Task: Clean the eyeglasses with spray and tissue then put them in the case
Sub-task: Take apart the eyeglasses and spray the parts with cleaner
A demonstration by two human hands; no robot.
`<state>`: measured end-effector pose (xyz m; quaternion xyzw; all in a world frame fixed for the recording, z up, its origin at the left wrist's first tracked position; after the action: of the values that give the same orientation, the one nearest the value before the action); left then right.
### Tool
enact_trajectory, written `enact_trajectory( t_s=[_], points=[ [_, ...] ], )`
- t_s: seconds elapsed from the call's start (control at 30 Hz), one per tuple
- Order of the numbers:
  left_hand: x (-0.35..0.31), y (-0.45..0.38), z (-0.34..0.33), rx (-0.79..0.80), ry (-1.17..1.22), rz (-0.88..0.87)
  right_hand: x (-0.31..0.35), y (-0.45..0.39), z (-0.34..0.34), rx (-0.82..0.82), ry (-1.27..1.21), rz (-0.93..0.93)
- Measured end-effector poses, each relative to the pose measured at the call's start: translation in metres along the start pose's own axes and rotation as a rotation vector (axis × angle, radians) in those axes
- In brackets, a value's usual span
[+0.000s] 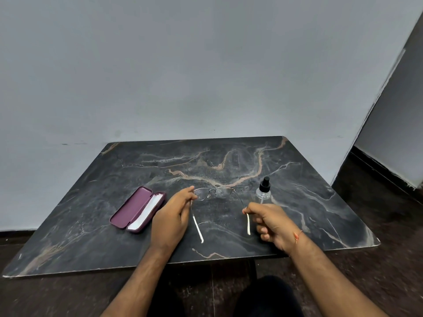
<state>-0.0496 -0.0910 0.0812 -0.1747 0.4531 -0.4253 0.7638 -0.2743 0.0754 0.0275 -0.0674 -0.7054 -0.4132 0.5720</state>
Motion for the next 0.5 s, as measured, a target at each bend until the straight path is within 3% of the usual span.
enact_trajectory(
  t_s=[0.5],
  points=[
    [0.011,-0.002,-0.013,0.119,-0.236,0.071,-0.007,-0.018,0.009,-0.090,0.166,0.142]
  ],
)
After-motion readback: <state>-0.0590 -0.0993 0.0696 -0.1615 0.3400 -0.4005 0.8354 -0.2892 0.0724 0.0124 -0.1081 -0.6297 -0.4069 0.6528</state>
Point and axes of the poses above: each hand's wrist, its own y-axis away from the middle knuckle, its own z-axis out of the back of the hand, x = y × z, the point moved 9 cm from there along -y, towards the middle knuckle, and after that the axes turned 5 degrees about -z, right-handed, at the moved point
